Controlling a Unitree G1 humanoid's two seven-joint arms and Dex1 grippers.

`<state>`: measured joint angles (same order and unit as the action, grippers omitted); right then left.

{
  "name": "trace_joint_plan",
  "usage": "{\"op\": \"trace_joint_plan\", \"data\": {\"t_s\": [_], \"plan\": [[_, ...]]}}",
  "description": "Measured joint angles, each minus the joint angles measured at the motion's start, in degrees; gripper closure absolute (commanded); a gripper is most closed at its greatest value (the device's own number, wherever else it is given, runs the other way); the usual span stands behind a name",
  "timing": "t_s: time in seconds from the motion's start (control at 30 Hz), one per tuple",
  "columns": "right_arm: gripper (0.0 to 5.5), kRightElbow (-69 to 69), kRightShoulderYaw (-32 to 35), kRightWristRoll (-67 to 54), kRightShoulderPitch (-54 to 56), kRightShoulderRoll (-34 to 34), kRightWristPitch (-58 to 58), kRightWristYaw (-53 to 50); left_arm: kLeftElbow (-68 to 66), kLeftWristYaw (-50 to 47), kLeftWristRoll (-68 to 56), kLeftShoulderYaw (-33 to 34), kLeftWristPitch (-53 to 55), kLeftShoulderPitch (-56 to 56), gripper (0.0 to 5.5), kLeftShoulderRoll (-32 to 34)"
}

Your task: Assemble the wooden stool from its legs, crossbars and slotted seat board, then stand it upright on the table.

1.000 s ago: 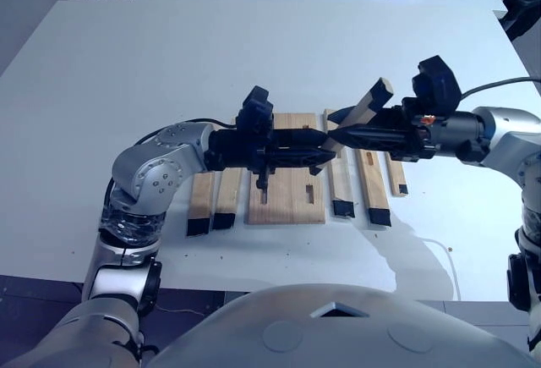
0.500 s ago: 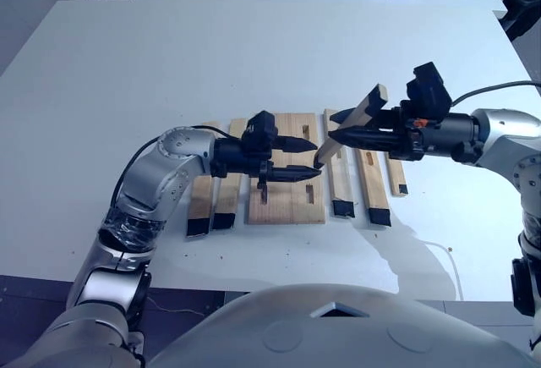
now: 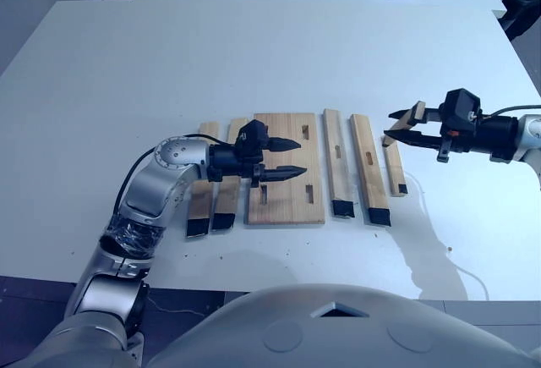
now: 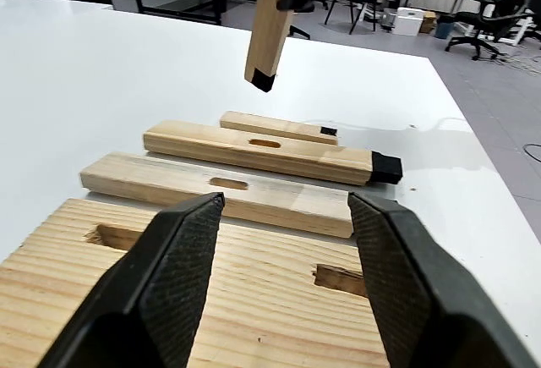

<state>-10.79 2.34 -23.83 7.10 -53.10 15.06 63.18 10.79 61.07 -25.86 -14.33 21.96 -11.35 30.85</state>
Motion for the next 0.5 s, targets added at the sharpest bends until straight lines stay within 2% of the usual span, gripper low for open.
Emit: {"op": "trace_joint_plan", "data": {"t_s": [0.2,0.5], "plan": [[4.2,3.75,-0.13,0.32,0.1,4.31,-4.48,0.13,1.42,-1.02,-0.01,-0.03,0.03,1.26,2.77,-0.3],[4.2,3.72,-0.19,1.33,-3.51,4.86,-6.21,1.32,3.14,-0.98,-0.14,-0.01,1.42,1.82,2.77,0.0]]}}
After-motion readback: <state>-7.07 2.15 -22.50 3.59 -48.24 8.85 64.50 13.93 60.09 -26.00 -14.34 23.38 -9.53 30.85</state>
